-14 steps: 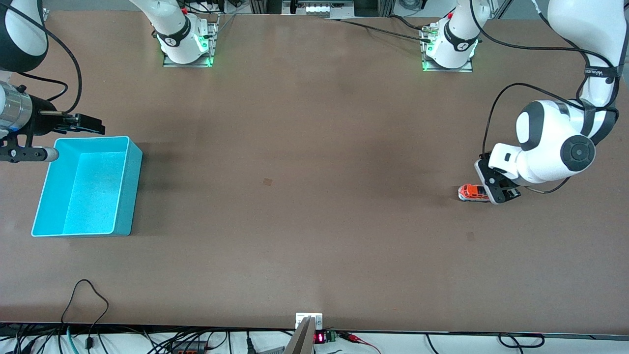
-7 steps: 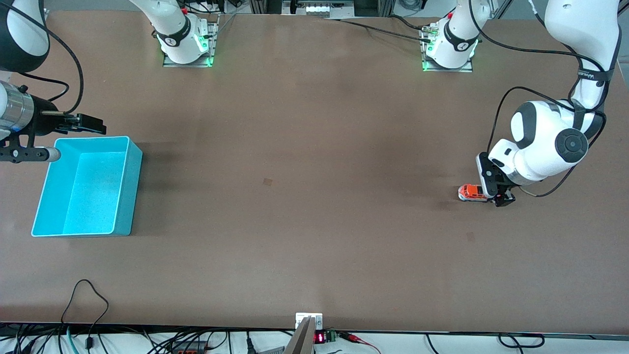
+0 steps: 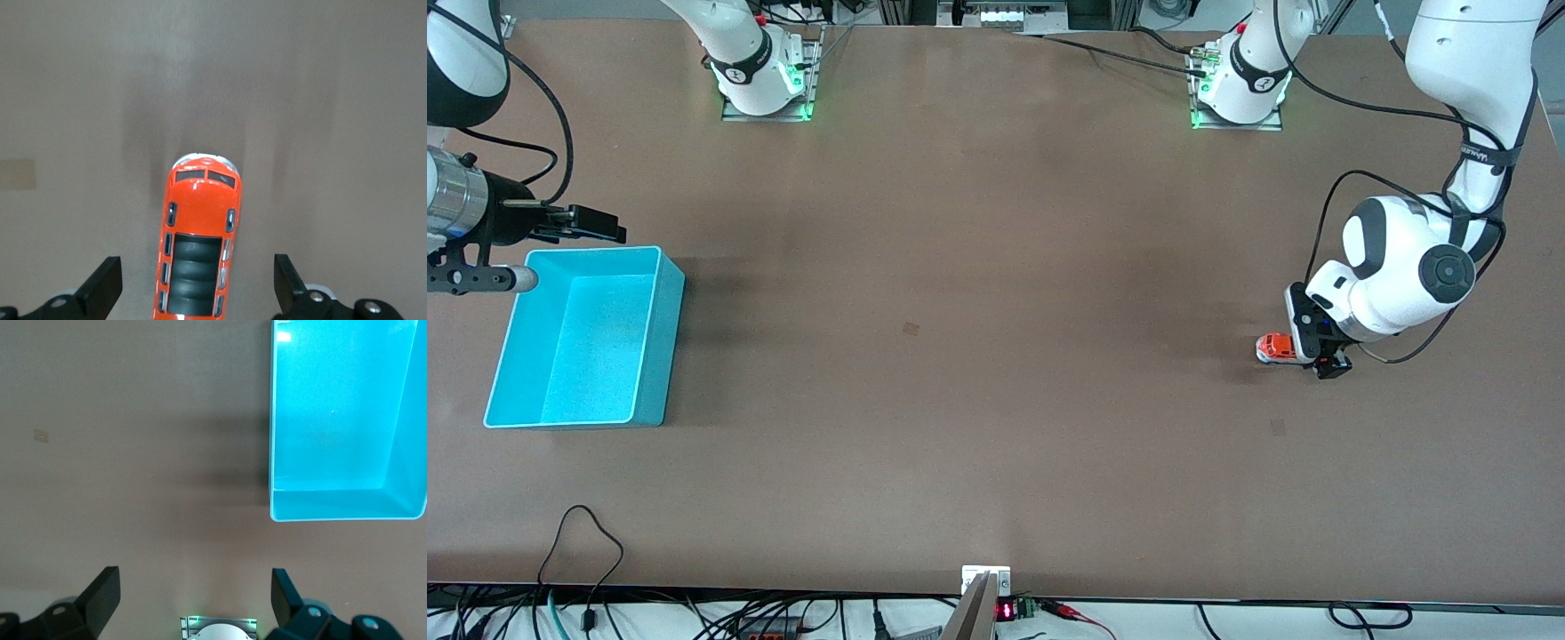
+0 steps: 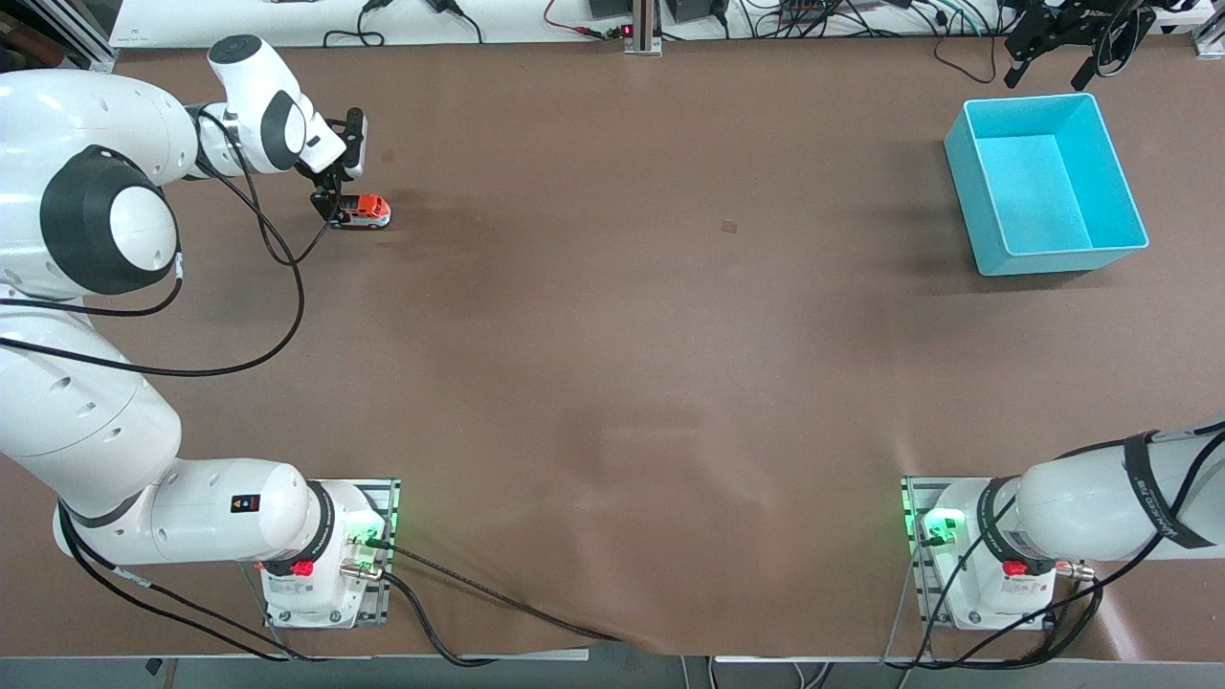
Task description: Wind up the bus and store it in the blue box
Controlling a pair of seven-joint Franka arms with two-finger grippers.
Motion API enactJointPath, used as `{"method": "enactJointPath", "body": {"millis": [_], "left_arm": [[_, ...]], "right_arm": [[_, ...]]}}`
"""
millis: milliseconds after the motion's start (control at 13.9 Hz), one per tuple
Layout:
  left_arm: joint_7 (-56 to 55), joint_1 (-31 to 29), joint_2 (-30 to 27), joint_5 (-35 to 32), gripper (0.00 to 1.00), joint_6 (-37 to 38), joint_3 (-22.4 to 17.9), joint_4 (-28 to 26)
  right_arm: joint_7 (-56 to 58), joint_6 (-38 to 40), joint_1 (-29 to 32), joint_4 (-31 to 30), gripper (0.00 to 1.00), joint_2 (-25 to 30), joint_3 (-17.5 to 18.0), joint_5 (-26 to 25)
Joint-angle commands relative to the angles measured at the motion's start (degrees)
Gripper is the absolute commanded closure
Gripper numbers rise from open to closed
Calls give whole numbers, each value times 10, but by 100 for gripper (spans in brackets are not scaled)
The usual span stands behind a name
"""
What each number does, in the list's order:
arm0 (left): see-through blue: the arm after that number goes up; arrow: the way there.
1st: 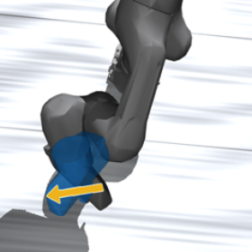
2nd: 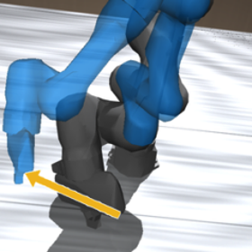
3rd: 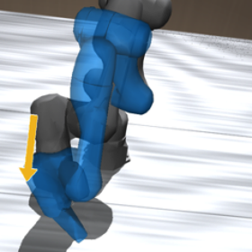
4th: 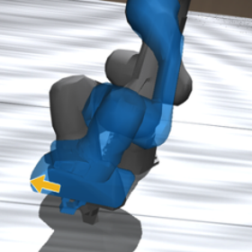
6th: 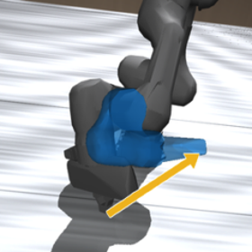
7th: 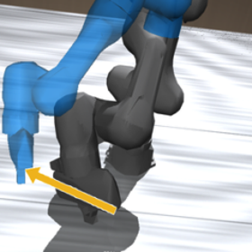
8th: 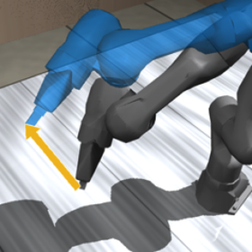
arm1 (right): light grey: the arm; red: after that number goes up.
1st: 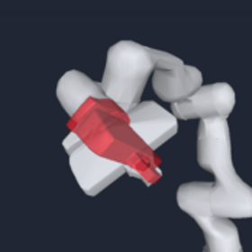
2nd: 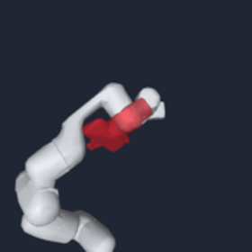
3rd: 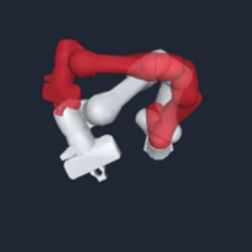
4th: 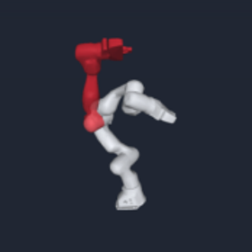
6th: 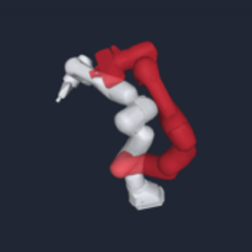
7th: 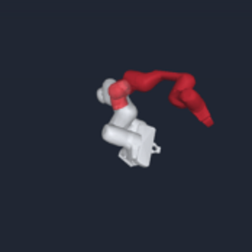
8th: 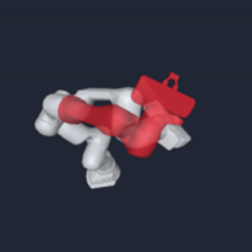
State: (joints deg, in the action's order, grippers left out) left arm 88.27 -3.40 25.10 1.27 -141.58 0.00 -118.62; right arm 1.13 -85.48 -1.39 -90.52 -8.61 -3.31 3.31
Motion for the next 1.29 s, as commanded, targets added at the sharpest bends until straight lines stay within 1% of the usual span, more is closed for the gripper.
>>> {"method": "enactJointPath", "body": {"millis": [0,143,215,430,502,574,645,717,932,1219], "left_arm": [[16,-9,21,2,0,-22,3,2],[19,-10,21,2,1,-22,3,2],[25,-9,21,2,7,-22,3,2],[59,-11,19,2,29,-22,4,4],[74,-13,18,4,45,-22,4,7],[74,-16,19,7,55,-22,4,6],[75,-21,20,7,57,-22,4,6],[78,-21,20,7,60,-22,4,6],[80,-21,14,7,66,-17,4,1],[76,-21,0,7,69,-2,11,-11]], "right_arm": [[7,7,3,18,0,-13,0,14],[8,6,3,21,0,-13,0,15],[9,7,3,22,0,-13,0,15],[10,6,4,22,0,-13,0,16],[12,6,4,22,0,-13,0,16],[12,6,4,22,0,-14,0,20],[12,6,4,22,0,-14,-1,27],[12,6,5,22,0,-14,-1,28],[12,7,5,22,0,-14,-1,28],[12,7,5,22,0,-14,-1,28]]}}
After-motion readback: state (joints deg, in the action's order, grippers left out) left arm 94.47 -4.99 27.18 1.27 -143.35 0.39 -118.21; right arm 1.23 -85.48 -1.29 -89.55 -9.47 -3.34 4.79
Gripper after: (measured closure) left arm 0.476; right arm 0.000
